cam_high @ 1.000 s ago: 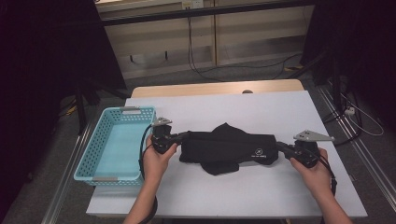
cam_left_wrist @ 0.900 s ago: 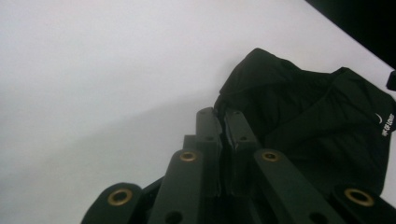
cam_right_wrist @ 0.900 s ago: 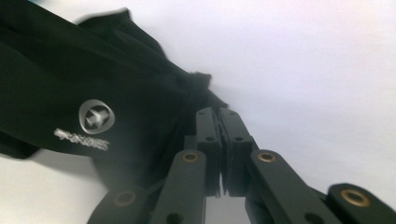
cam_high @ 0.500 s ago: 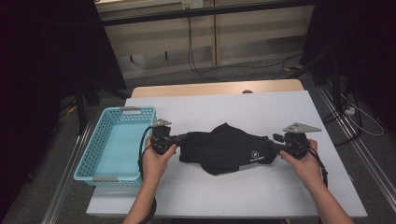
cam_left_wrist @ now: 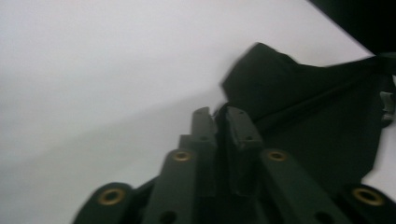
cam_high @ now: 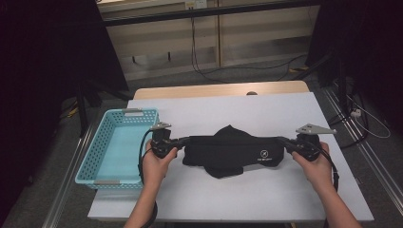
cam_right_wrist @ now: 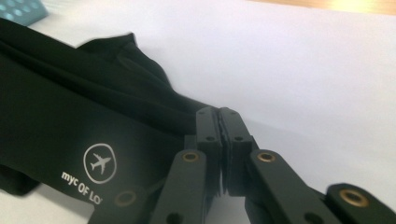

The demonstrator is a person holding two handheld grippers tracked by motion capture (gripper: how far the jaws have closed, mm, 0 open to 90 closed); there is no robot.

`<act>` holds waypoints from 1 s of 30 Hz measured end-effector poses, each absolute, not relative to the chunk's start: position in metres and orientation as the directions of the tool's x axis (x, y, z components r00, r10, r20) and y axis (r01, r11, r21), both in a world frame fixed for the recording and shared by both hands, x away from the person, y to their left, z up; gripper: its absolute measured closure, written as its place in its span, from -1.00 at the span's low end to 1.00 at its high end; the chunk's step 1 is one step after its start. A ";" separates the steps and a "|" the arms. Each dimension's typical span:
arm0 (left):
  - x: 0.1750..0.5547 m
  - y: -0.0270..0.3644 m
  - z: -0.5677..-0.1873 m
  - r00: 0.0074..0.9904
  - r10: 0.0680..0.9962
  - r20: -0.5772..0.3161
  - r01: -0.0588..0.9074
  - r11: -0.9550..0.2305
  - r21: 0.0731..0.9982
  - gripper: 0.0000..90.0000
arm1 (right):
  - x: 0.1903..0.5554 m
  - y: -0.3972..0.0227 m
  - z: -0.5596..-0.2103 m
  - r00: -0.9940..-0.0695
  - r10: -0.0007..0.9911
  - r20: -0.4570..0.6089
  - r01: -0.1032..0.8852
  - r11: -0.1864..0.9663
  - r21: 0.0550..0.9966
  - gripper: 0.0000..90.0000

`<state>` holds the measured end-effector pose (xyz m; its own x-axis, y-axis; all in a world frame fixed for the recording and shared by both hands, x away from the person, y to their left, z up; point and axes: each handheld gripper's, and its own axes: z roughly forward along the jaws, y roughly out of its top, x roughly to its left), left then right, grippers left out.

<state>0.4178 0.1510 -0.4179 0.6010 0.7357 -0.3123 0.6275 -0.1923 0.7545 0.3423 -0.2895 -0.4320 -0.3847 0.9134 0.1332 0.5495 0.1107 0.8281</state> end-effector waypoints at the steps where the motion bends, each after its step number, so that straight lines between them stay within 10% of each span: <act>1: 0.418 0.151 -0.419 0.596 0.742 -0.308 0.627 -0.190 0.756 0.71 | 0.340 -0.292 -0.433 -0.371 0.923 0.100 0.552 0.133 0.823 0.95; 10: 0.416 0.131 -0.419 0.652 0.703 -0.283 0.604 -0.257 0.754 0.10 | 0.339 -0.290 -0.437 -0.368 0.925 0.094 0.558 0.139 0.818 0.94; 16: 0.417 0.131 -0.430 0.634 0.723 -0.273 0.627 -0.275 0.728 0.06 | 0.339 -0.296 -0.438 -0.344 0.935 0.090 0.560 0.127 0.819 0.94; 30: 0.418 0.123 -0.442 0.643 0.705 -0.299 0.657 -0.308 0.688 0.85 | 0.338 -0.301 -0.436 -0.324 0.944 0.068 0.559 0.133 0.819 0.95</act>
<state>0.4177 0.1231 -0.4422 0.6429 0.7052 -0.2990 0.6574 -0.3078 0.6878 0.3382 -0.3005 -0.4363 -0.3235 0.9438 0.0679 0.5587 0.1326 0.8187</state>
